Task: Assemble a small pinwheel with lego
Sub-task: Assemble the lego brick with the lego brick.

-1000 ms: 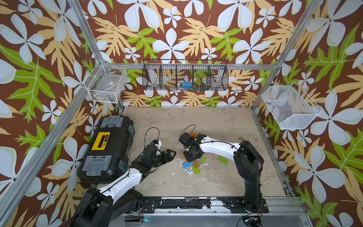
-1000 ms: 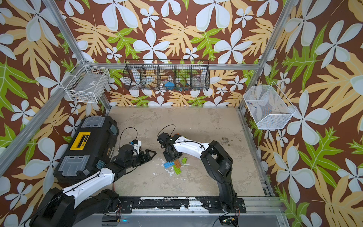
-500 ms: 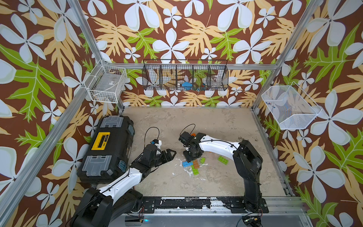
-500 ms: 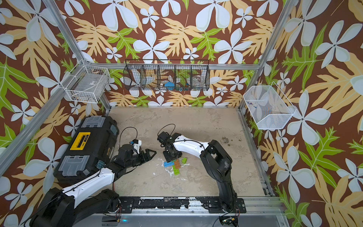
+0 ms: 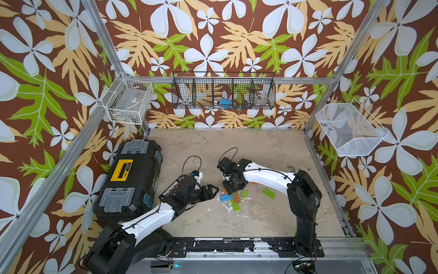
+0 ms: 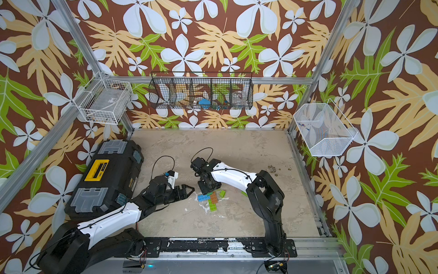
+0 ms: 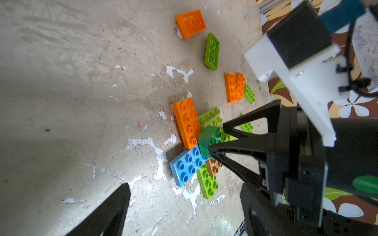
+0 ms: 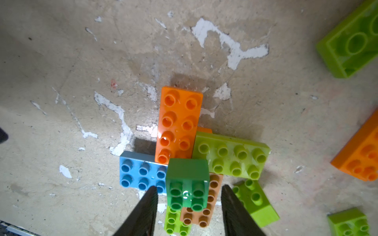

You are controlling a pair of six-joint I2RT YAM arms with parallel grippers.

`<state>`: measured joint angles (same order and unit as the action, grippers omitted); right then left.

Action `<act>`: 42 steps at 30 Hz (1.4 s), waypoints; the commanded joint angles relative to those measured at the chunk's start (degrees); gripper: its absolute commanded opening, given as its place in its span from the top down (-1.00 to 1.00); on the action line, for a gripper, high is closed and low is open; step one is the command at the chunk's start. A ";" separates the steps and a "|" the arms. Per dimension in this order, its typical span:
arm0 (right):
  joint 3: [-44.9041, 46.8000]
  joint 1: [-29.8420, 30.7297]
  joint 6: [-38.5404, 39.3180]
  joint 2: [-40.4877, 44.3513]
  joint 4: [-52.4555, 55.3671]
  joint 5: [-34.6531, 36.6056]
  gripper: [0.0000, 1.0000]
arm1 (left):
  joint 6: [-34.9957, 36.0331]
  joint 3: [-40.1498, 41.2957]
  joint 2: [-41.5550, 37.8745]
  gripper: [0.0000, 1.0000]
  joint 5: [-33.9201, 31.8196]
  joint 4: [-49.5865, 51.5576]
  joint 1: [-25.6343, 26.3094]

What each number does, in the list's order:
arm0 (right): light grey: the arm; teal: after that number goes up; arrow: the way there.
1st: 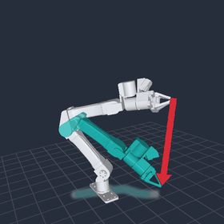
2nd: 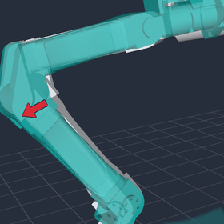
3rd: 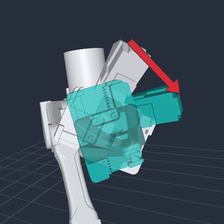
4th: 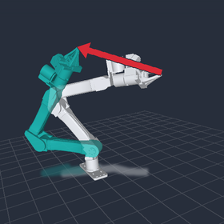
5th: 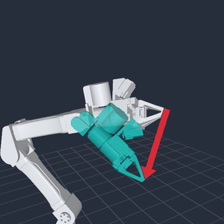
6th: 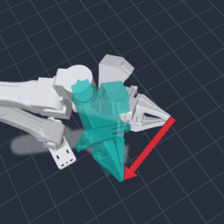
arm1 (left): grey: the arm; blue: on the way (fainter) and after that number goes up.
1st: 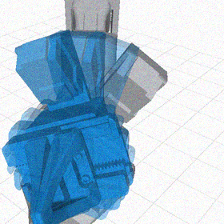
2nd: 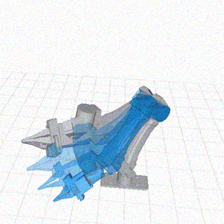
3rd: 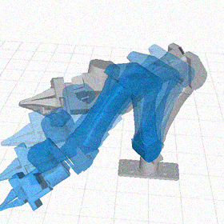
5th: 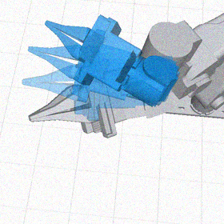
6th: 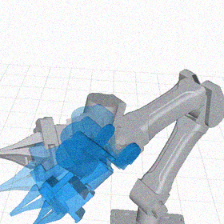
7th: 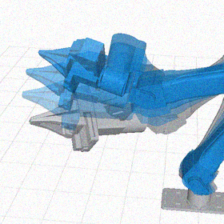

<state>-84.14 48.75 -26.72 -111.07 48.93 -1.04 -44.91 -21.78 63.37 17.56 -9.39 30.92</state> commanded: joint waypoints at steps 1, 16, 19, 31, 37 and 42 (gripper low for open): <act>0.42 0.20 -0.21 0.10 0.86 0.74 -0.01 | -0.01 0.16 0.11 -0.74 -2.25 -0.40 0.20; -0.23 0.36 -0.17 -1.51 -0.09 -0.27 0.28 | 0.26 -0.08 -0.14 -0.74 -2.71 0.07 0.20; -0.18 0.29 -0.31 -1.35 0.09 -0.08 0.36 | 0.31 -0.15 -0.01 -0.74 -2.71 0.07 0.20; -1.84 -1.42 -2.82 -3.43 2.02 -0.44 0.75 | 0.52 -0.46 0.35 -0.74 -2.75 -0.19 0.21; -1.74 -2.17 -4.17 -4.24 2.11 -0.82 1.00 | 0.52 -0.37 0.60 -0.74 -2.54 -0.54 0.20; -2.14 -3.30 -5.81 -4.51 2.01 -2.13 1.00 | 0.62 -0.46 0.89 -0.74 -2.35 -0.76 0.19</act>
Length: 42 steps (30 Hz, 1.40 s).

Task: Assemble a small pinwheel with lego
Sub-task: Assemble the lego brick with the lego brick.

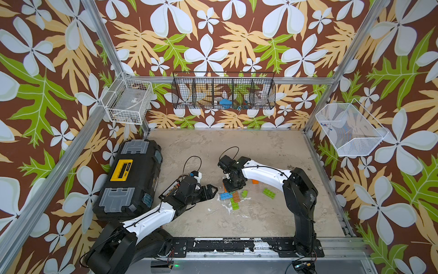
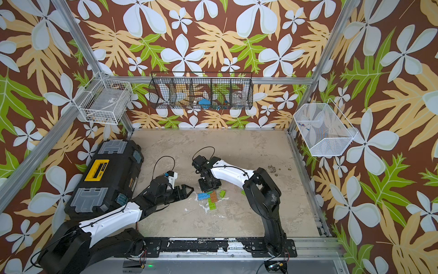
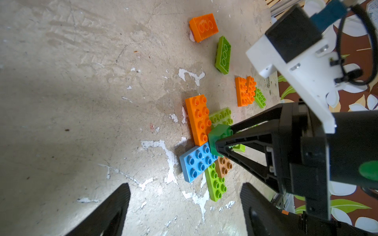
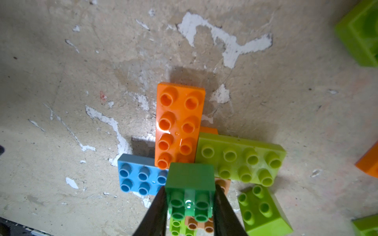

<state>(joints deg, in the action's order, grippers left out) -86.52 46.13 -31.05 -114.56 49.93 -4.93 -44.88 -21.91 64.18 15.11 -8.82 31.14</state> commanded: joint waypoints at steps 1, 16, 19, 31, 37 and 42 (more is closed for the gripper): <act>0.09 -0.97 -1.81 -1.09 1.08 1.64 1.00 | 0.66 -0.37 0.08 -0.75 0.14 -1.39 -0.02; -4.38 -2.14 -3.14 -5.81 3.94 1.59 1.00 | 1.14 -0.24 0.25 -0.74 0.71 -1.84 -0.02; -6.07 -1.63 -1.42 -6.84 4.30 1.32 1.00 | 1.20 -0.15 -0.21 -0.75 0.71 -1.40 -0.02; -13.62 2.51 8.00 -10.59 7.71 -0.31 1.00 | 0.76 0.80 -2.12 -0.74 0.18 -0.80 -0.02; -14.77 2.57 8.58 -9.58 9.33 0.76 1.00 | 0.67 1.08 -2.49 -0.74 -0.17 -0.75 -0.02; -15.04 2.30 6.48 -7.24 10.23 0.54 1.00 | 0.17 1.26 -3.04 -0.75 -0.92 -0.94 -0.02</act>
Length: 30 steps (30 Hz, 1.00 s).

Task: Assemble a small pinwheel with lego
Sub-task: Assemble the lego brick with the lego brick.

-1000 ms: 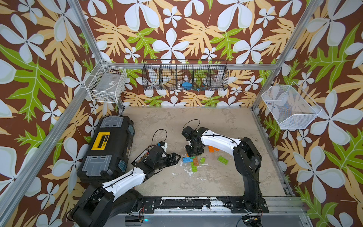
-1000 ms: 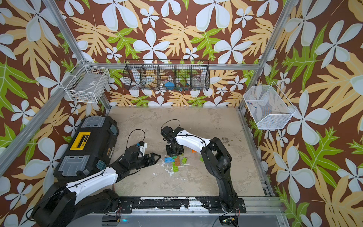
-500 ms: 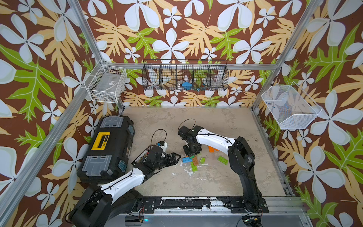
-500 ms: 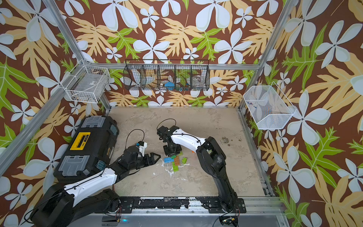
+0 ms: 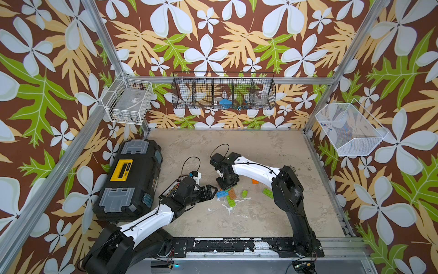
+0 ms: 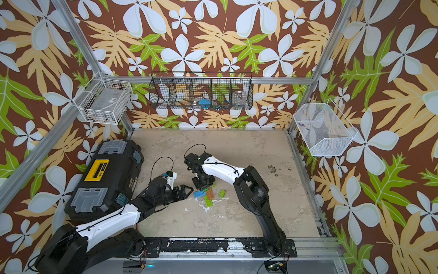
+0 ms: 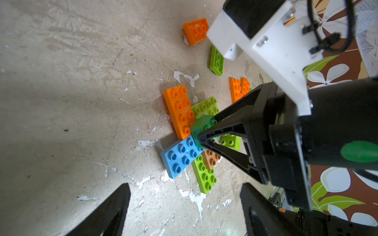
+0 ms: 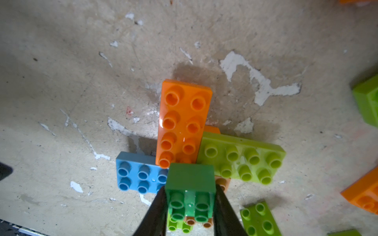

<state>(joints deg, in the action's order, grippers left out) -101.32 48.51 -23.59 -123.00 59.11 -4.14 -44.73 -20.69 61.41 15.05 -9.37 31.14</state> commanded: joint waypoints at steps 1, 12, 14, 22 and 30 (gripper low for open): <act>-0.20 -0.13 -1.35 1.55 1.17 -0.19 1.00 | -0.09 0.03 -0.32 -0.74 -0.90 -0.56 -0.01; 2.16 -2.89 -8.40 3.16 -0.21 -1.41 1.00 | -1.95 0.42 1.63 -0.74 1.74 -3.62 -2.37; 1.51 -2.98 -9.24 2.66 -0.23 -1.74 1.00 | -2.46 0.69 2.00 -0.74 3.41 -5.18 -3.80; -0.06 -2.90 -9.80 0.66 -0.05 -2.58 1.00 | -1.46 -0.68 2.31 -0.74 3.94 -4.79 -4.68; -0.15 -2.80 -9.89 -0.52 -0.16 -3.23 1.00 | -1.24 0.21 1.92 -0.75 4.02 -4.85 -4.76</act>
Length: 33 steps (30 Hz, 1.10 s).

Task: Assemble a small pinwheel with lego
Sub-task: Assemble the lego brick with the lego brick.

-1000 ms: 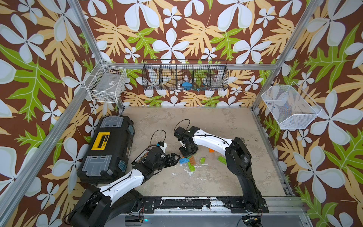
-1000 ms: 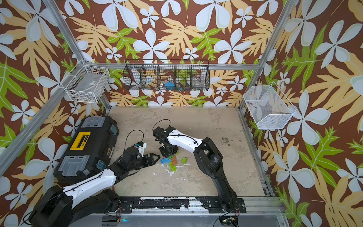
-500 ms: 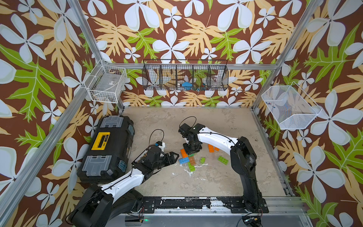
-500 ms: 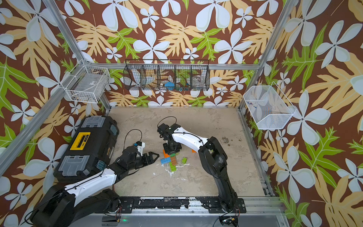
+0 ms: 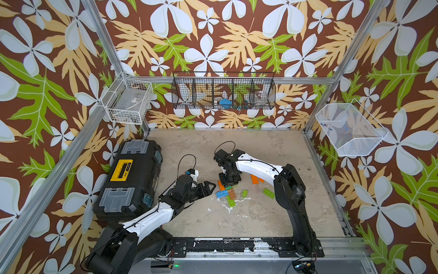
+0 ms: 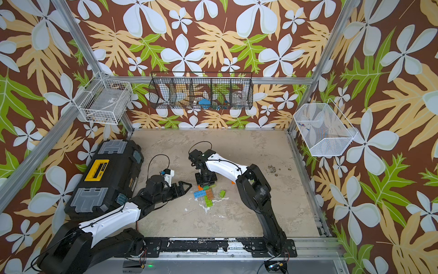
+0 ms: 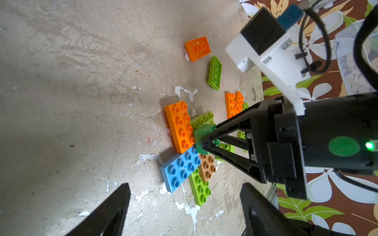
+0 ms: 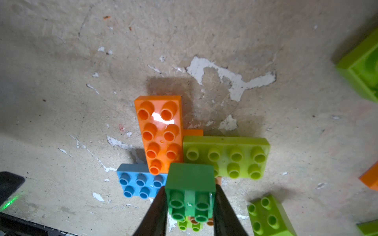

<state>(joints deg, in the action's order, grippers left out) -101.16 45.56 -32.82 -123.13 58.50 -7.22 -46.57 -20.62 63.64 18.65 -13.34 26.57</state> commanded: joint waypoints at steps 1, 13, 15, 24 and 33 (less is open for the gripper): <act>-0.39 0.20 -0.62 -0.57 0.48 -0.19 1.00 | 0.60 0.23 -0.35 -0.75 0.46 -0.82 -0.20; -0.91 0.85 -0.56 -2.29 0.50 -0.07 1.00 | 0.83 0.41 -0.49 -0.75 0.42 -0.81 -0.36; -0.57 0.77 -0.57 -2.51 0.47 0.19 1.00 | 0.85 0.47 -0.53 -0.75 0.44 -0.81 -0.46; 0.71 1.98 -0.43 -2.35 1.10 1.01 1.00 | 0.86 0.75 -0.96 -0.74 0.46 -0.46 -0.64; 5.38 2.35 -1.34 0.12 -0.49 0.65 1.00 | 1.04 0.67 -1.06 -0.75 0.72 -0.02 -0.64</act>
<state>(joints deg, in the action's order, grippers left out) -97.08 47.68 -33.21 -122.30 54.94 -5.58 -46.35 -19.88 62.57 18.76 -13.37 26.04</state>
